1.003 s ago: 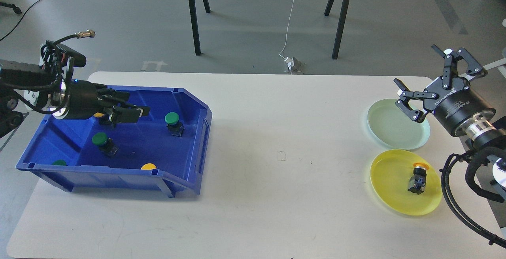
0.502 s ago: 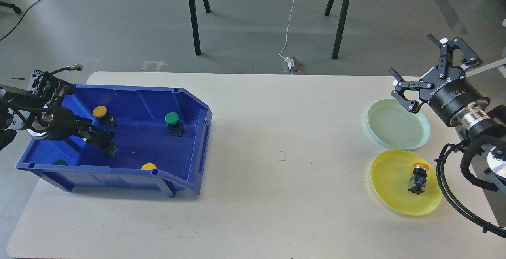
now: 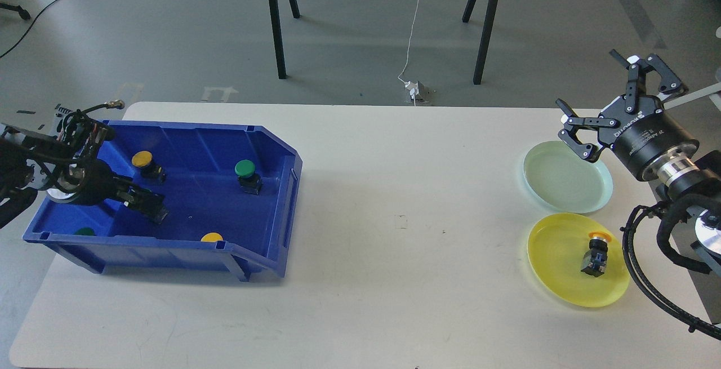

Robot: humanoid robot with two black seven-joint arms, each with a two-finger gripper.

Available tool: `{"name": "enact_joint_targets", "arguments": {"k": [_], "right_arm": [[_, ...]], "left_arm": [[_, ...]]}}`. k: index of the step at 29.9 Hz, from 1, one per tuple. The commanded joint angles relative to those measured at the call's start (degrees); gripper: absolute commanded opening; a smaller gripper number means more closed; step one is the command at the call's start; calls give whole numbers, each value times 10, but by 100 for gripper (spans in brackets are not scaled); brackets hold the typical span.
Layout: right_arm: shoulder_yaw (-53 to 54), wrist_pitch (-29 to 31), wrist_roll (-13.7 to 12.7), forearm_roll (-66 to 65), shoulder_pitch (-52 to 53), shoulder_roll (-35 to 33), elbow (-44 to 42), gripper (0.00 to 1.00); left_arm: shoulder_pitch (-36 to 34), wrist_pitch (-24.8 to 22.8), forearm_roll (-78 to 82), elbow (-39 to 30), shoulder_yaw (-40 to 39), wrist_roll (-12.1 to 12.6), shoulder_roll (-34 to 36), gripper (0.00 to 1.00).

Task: Pass button and place on color plate
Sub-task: 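Lower the left gripper into the bin and grasp another button, then lift the second button and carry it toward the right gripper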

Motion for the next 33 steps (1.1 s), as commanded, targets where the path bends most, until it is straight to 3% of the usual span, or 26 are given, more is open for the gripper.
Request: {"name": "enact_joint_targets", "arguments": {"k": [1, 6, 17, 27, 33], "right_arm": [[0, 0, 0, 0, -3, 1, 0, 98], [0, 0, 0, 0, -6, 1, 0, 98], [4, 0, 0, 0, -14, 1, 0, 98], [3, 0, 0, 0, -16, 1, 0, 98], [4, 0, 0, 0, -16, 1, 0, 98]], "left_arm": [[-1, 0, -4, 4, 15, 0, -5, 80], [0, 0, -4, 28, 16, 0, -22, 78], [0, 0, -3, 30, 16, 0, -25, 64], [2, 0, -1, 28, 24, 0, -21, 15], [-2, 0, -1, 6, 23, 0, -19, 12]]}}
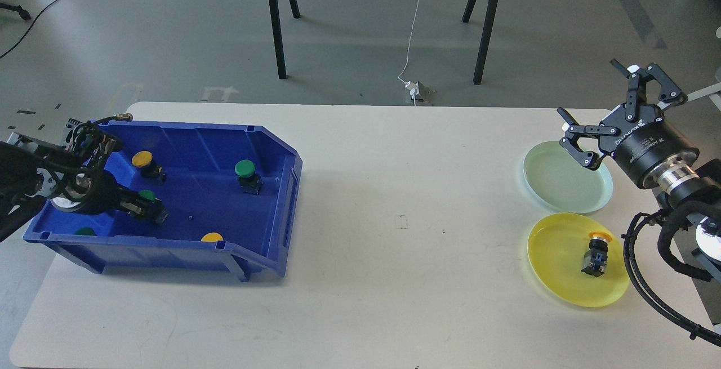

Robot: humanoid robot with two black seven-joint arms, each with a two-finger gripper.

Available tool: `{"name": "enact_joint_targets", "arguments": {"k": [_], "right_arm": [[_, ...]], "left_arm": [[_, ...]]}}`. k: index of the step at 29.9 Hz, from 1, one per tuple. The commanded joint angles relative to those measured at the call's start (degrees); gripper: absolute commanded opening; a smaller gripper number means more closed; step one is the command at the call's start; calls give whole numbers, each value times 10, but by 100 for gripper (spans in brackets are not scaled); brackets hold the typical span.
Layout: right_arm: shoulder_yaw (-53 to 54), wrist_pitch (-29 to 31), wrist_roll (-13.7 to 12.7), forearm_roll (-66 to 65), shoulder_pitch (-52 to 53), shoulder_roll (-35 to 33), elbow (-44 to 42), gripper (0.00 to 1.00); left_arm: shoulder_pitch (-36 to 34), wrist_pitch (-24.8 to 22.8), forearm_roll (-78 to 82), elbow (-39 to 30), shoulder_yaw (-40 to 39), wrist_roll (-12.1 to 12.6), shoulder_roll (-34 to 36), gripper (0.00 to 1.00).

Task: Pass button and place on color plate
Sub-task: 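Lift the second button and carry it toward the right gripper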

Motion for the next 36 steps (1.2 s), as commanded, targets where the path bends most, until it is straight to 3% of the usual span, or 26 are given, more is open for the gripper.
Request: {"name": "enact_joint_targets", "arguments": {"k": [1, 15, 19, 23, 28, 36], "right_arm": [[0, 0, 0, 0, 0, 0, 0, 98], [-4, 1, 1, -8, -3, 2, -9, 98], [-13, 1, 1, -31, -6, 2, -9, 98], [-45, 1, 2, -104, -1, 2, -7, 98], [-90, 2, 19, -147, 19, 5, 0, 98], [-163, 39, 54, -146, 91, 81, 0, 98]], "left_arm": [[-7, 0, -2, -26, -4, 0, 7, 12], [-92, 0, -178, -429, -46, 0, 272, 12], [-96, 0, -264, -486, -124, 0, 277, 12], [-96, 0, -396, -479, -171, 0, 203, 12], [-82, 0, -523, -410, -174, 0, 76, 12], [-26, 0, -607, -315, -178, 0, -51, 13]]}}
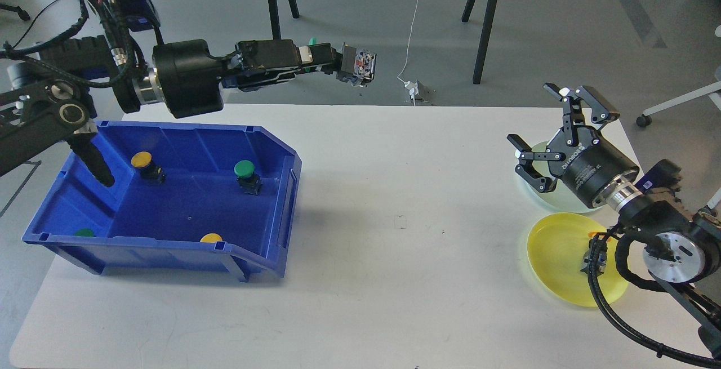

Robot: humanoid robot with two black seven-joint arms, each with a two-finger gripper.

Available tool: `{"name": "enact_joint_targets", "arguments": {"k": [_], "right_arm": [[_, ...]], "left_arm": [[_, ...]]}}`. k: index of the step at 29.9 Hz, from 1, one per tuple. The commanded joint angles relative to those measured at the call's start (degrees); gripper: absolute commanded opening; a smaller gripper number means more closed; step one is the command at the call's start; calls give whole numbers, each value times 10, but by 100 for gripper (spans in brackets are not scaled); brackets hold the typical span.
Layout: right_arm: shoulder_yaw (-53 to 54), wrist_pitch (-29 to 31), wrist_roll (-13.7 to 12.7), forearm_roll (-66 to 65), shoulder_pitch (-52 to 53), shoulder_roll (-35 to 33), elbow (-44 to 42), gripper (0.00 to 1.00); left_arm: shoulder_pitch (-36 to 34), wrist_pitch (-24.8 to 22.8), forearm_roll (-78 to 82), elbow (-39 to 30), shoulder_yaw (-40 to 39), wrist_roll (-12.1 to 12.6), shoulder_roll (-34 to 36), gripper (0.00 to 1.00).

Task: Pass button and place on color plate
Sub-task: 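Lift the second button and carry it toward the right gripper, then grasp the second button with the right gripper from the left gripper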

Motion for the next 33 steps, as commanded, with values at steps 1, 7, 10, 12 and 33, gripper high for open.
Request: {"name": "enact_joint_targets", "arguments": {"k": [1, 7, 10, 12, 33], "right_arm": [[-38, 5, 20, -2, 38, 32, -2, 98], [-87, 5, 35, -8, 85, 83, -9, 98], [-94, 4, 38, -8, 97, 104, -13, 98], [-106, 4, 39, -7, 108, 111, -17, 98], [-151, -66, 48, -6, 175, 156, -28, 95]], "left_arm": [[24, 0, -15, 50, 0, 0, -50, 13], [36, 0, -18, 83, 0, 0, -83, 13], [36, 0, -19, 85, 0, 0, -83, 13], [36, 0, -19, 85, 0, 0, -83, 13], [36, 0, -19, 87, 2, 0, -84, 13]]}}
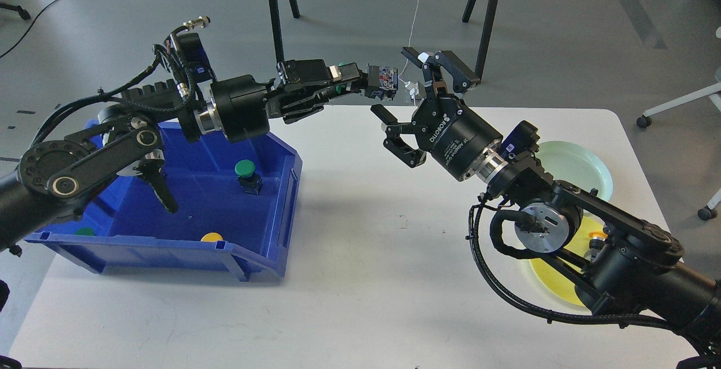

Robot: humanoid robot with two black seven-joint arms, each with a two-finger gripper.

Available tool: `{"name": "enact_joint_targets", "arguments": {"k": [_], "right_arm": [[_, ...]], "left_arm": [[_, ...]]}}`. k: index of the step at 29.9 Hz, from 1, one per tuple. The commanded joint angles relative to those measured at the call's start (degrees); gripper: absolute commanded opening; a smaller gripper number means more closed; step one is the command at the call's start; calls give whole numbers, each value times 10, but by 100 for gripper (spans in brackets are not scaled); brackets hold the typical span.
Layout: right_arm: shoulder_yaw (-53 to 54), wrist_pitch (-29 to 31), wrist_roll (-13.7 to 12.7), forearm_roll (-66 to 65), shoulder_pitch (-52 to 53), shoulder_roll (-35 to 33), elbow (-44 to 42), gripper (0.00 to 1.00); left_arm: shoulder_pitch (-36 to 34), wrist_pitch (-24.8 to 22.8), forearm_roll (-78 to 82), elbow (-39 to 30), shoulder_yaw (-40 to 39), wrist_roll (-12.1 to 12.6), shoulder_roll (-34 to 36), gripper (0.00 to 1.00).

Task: Pass button and place on color plate
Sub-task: 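Grasp the second button with the right gripper from the left gripper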

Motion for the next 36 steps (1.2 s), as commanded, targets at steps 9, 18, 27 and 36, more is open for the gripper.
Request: {"name": "enact_joint_targets", "arguments": {"k": [9, 18, 27, 36], "right_arm": [[-49, -4, 0, -2, 30, 8, 3, 81], [-36, -10, 12, -2, 30, 7, 3, 68], [-34, -12, 16, -2, 28, 6, 3, 54], [-34, -11, 16, -3, 25, 3, 5, 30]], "left_arm": [[-1, 0, -1, 1, 0, 0, -1, 13], [-1, 0, -1, 2, -1, 0, -1, 13], [-1, 0, -1, 5, -1, 0, -1, 13], [-1, 0, 0, 5, -2, 0, -1, 13]]}}
